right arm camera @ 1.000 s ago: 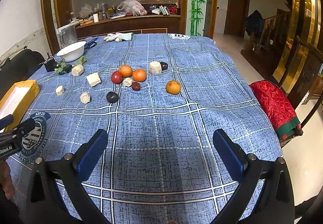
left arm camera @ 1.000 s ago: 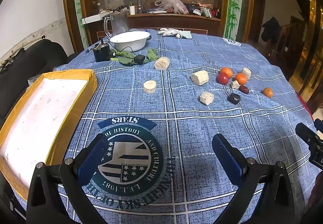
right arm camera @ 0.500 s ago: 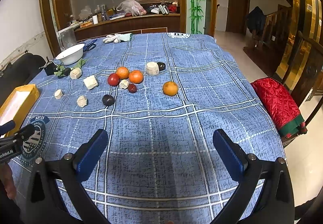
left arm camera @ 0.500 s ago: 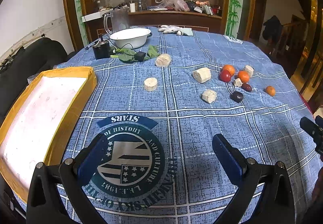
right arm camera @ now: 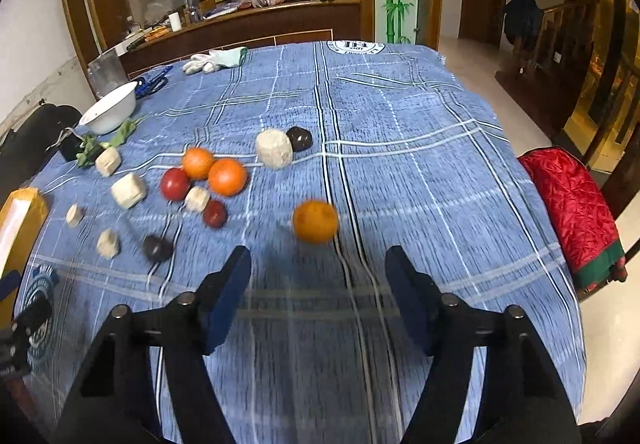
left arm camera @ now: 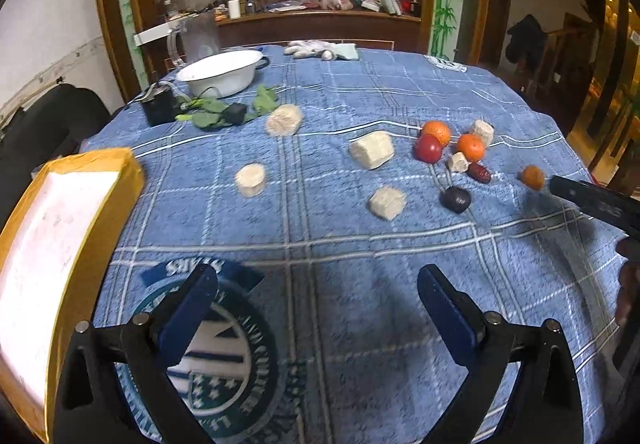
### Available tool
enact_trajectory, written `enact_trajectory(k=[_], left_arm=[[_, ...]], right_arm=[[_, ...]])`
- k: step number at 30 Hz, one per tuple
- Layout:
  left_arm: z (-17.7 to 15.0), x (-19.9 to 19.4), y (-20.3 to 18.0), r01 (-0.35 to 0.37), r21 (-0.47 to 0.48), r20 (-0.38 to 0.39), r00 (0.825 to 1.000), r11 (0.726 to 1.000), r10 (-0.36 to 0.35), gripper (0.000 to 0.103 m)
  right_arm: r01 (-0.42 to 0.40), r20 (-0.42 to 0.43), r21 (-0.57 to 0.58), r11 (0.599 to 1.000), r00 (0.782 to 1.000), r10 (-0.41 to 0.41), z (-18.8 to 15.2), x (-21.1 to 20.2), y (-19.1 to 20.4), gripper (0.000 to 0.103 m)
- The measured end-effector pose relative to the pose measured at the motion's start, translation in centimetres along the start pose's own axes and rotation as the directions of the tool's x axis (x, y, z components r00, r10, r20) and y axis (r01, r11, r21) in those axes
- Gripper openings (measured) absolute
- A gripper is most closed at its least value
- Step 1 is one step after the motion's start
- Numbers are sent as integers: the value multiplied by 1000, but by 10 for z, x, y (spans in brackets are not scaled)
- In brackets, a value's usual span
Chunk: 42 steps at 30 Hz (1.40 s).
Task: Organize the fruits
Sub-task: 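Close the right tool on the small orange while the left tool grasps the tan cube, then carry the orange in the right tool over the foam tray while the left tool carries the cube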
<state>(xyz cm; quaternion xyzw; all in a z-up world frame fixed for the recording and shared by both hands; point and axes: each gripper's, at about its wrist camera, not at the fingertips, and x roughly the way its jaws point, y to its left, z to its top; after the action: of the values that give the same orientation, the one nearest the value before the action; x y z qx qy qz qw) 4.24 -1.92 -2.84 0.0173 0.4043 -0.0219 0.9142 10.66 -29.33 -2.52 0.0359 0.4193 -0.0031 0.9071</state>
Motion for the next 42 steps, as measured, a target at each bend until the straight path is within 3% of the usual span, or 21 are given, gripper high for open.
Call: enact_trajectory(k=[5, 10, 15, 19, 20, 22, 32, 42], left_arm=[[13, 12, -18, 22, 28, 3, 1000, 999, -22, 97], [22, 29, -26, 50, 28, -21, 999, 998, -49, 81], [27, 47, -35, 43, 44, -47, 998, 998, -41, 75], [33, 62, -42, 37, 49, -66, 997, 998, -34, 55], [33, 65, -43, 35, 50, -77, 997, 998, -31, 42], [32, 75, -44, 43, 44, -105, 994, 998, -38, 29], [25, 52, -33, 51, 26, -64, 997, 998, -49, 28], [1, 16, -5, 61, -20, -53, 997, 998, -62, 28]], right_arm=[[9, -22, -4, 1000, 1000, -9, 15, 27, 1, 60], [-15, -49, -9, 1000, 999, 15, 19, 45, 3, 34], [-36, -14, -5, 999, 999, 36, 16, 47, 2, 33], [-79, -6, 22, 997, 997, 79, 14, 46, -6, 33], [-85, -6, 24, 996, 996, 86, 14, 46, -7, 33], [-98, -5, 30, 995, 995, 98, 14, 46, -8, 33], [-82, 12, 23, 996, 997, 82, 15, 39, -5, 32], [-106, 32, -21, 994, 994, 107, -14, -13, 34, 33]])
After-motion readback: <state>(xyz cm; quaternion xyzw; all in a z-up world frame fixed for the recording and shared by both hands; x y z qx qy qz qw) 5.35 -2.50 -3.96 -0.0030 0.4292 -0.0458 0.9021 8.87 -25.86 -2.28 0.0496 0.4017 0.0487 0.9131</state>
